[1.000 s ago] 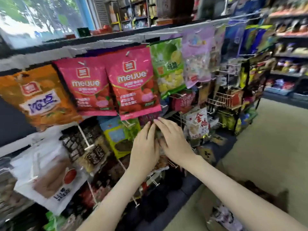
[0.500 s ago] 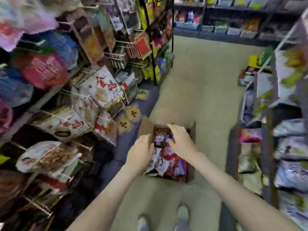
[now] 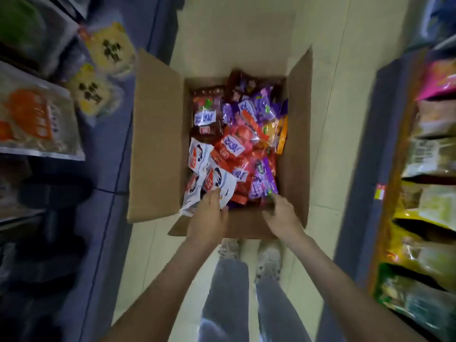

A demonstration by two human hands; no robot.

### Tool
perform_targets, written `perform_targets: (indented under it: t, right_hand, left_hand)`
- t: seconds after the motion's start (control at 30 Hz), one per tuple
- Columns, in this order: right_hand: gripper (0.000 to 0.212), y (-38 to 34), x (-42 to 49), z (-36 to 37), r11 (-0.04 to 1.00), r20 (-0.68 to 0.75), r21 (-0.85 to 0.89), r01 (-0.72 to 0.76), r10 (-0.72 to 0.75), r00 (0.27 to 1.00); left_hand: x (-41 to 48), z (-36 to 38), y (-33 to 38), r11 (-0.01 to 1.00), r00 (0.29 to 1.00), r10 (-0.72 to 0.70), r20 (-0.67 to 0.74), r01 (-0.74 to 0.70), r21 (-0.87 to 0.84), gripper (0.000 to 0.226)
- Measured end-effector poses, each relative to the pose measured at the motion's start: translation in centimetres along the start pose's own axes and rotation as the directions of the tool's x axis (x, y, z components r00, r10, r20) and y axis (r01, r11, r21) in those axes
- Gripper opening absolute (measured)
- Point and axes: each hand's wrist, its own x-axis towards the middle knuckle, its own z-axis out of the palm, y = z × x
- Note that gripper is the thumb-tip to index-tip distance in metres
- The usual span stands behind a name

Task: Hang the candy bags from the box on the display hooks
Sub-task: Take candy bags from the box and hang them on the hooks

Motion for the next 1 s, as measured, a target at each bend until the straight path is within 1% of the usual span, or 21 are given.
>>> perform_targets:
  t: [0.1, 0.17, 0.3, 0.33, 0.37, 0.4, 0.43, 0.47, 0.5, 0.53, 0.6, 0.67, 0.73, 0.8, 0.87, 0.93, 1.0]
  right_hand:
    - [0.037, 0.9, 6.3, 5.6, 0.978, 0.063, 0.146, -0.147, 0.14, 0.988]
    - [0.034, 1.1, 9.7, 8.4, 0.943, 0.104, 0.227, -0.245, 0.227, 0.968]
    - [0.041, 1.7, 14.2, 12.6, 0.816, 0.173, 0.387, -0.429, 0.393, 0.903]
    - [0.034, 1.9, 14.7, 13.3, 0.791, 0.169, 0.413, -0.452, 0.421, 0.891]
    - [0.019, 1.9, 14.8, 13.7, 0.772, 0.152, 0.433, -0.465, 0.446, 0.882]
    - [0.009, 1.7, 14.4, 13.6, 0.754, 0.123, 0.466, -0.462, 0.462, 0.878]
    - [0.015, 1.4, 13.7, 13.1, 0.746, 0.082, 0.492, -0.449, 0.473, 0.877]
    - [0.015, 0.8, 12.8, 12.2, 0.761, 0.021, 0.5, -0.412, 0.465, 0.885]
    - [0.011, 0.1, 11.6, 10.7, 0.792, -0.053, 0.495, -0.357, 0.438, 0.897]
    - [0.012, -0.6, 10.2, 9.1, 0.833, -0.143, 0.475, -0.283, 0.391, 0.909]
    - [0.018, -1.9, 7.0, 5.3, 0.917, -0.278, 0.387, -0.1, 0.22, 0.935]
    - [0.018, -3.1, 4.2, 1.1, 0.969, -0.312, 0.245, 0.042, 0.038, 0.949]
    - [0.019, -4.6, 1.1, -3.2, 0.984, -0.271, 0.075, 0.161, -0.135, 0.953]
    - [0.02, -6.6, -2.7, -7.2, 0.953, -0.211, -0.107, 0.283, -0.3, 0.93]
    - [0.019, -8.7, -7.2, -10.7, 0.887, -0.151, -0.241, 0.395, -0.436, 0.887]
    - [0.018, -10.9, -12.4, -14.0, 0.815, -0.095, -0.296, 0.498, -0.544, 0.834]
    - [0.017, -13.5, -17.9, -17.1, 0.75, -0.087, -0.278, 0.601, -0.642, 0.761]
  left_hand:
    - [4.4, 3.9, -2.5, 1.0, 1.0, 0.0, 0.003, 0.0, -0.011, 0.045]
    - [6.7, 5.7, -3.9, 1.0, 1.0, -0.012, 0.013, 0.013, -0.02, 0.044]
    - [9.4, 7.6, -6.0, 0.999, 0.999, -0.017, 0.039, 0.018, -0.042, 0.042]
    - [9.7, 7.7, -6.2, 0.999, 0.999, -0.014, 0.033, 0.016, -0.042, 0.042]
    - [9.9, 7.5, -6.3, 0.999, 1.0, -0.011, 0.027, 0.012, -0.037, 0.042]
    - [9.8, 7.1, -6.3, 1.0, 1.0, -0.006, 0.022, 0.007, -0.028, 0.042]
    - [9.6, 6.6, -6.1, 1.0, 1.0, -0.001, 0.021, 0.002, -0.022, 0.042]
    - [9.3, 6.0, -5.7, 1.0, 1.0, 0.004, 0.024, -0.004, -0.019, 0.043]
    - [8.9, 5.2, -5.2, 1.0, 1.0, 0.011, 0.026, -0.01, -0.022, 0.043]
    - [8.5, 4.3, -4.5, 1.0, 0.999, 0.018, 0.028, -0.018, -0.026, 0.044]
    - [7.3, 2.4, -2.8, 0.999, 0.999, 0.024, 0.025, -0.024, -0.022, 0.048]
    - [5.9, 0.1, -0.4, 0.999, 0.999, 0.043, 0.017, -0.043, -0.019, 0.052]
    - [3.9, -2.8, 2.5, 0.994, 0.994, 0.112, 0.009, -0.112, -0.008, 0.056]
    - [1.5, -5.9, 5.2, 0.982, 0.983, 0.185, 0.015, -0.185, 0.025, 0.061]
    - [-1.1, -9.4, 7.4, 0.961, 0.964, 0.264, 0.024, -0.265, 0.083, 0.065]
    - [-4.5, -12.7, 9.7, 0.941, 0.948, 0.317, 0.015, -0.316, 0.118, 0.065]
    - [-8.8, -16.1, 11.7, 0.939, 0.941, 0.338, -0.027, -0.335, 0.073, 0.057]
